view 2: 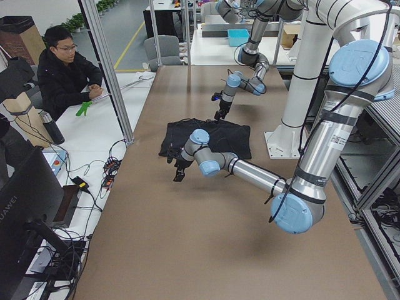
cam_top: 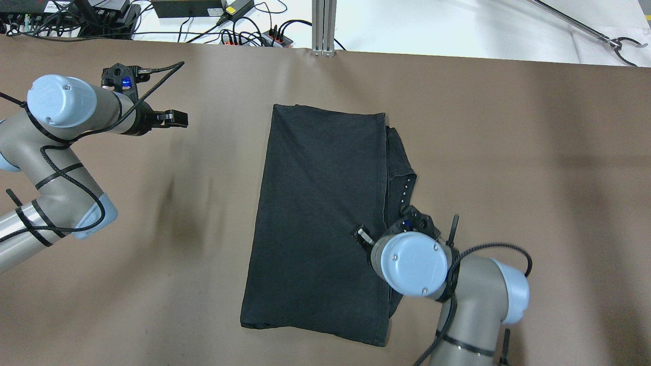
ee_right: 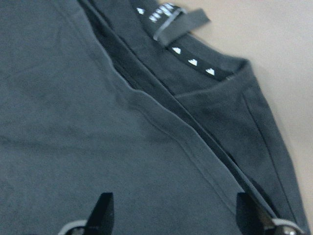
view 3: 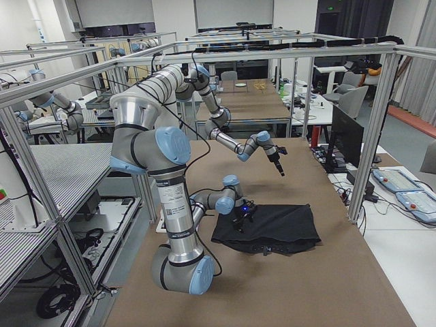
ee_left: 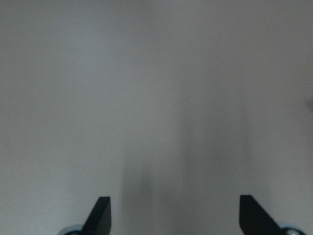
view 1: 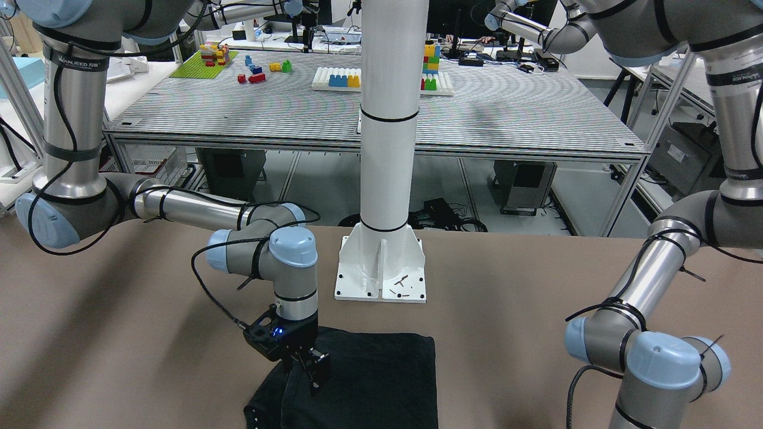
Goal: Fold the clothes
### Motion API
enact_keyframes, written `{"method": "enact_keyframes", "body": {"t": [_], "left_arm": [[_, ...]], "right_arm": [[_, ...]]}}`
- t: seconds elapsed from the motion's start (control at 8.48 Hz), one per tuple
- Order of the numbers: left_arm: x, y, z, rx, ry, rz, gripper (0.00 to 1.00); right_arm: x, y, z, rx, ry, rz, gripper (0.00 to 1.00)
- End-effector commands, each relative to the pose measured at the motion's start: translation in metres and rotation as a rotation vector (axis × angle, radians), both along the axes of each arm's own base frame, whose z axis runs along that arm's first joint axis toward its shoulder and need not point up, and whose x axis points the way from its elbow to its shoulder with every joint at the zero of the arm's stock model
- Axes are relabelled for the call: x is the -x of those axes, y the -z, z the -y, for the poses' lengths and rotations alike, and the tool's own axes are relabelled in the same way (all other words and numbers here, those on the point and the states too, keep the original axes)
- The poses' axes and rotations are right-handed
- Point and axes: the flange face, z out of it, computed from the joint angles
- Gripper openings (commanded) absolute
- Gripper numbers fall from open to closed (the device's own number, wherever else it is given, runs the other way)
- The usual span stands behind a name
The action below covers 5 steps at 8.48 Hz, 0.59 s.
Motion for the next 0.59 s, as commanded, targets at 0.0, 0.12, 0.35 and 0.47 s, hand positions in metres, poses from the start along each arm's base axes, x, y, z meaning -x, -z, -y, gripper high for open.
{"method": "enact_keyframes", "body": {"t": [0.0,0.12,0.35,0.47], "left_arm": [[-0.004,0.012,0.001,-0.014,-0.002,-0.010,0.93],[-0.008,0.017,0.001,-0.021,-0.005,-0.014,0.93],[-0.011,0.029,0.003,-0.034,-0.006,-0.024,0.93],[-0.011,0.029,0.003,-0.034,-0.006,-0.024,0.93]], "right_arm": [[0.024,-0.028,-0.077,0.112,-0.138,-0.029,0.82],[0.026,-0.031,-0.082,0.115,-0.134,-0.033,0.79],[0.029,-0.049,-0.092,0.126,-0.122,-0.050,0.79],[0.030,-0.048,-0.093,0.126,-0.121,-0.049,0.77]]}}
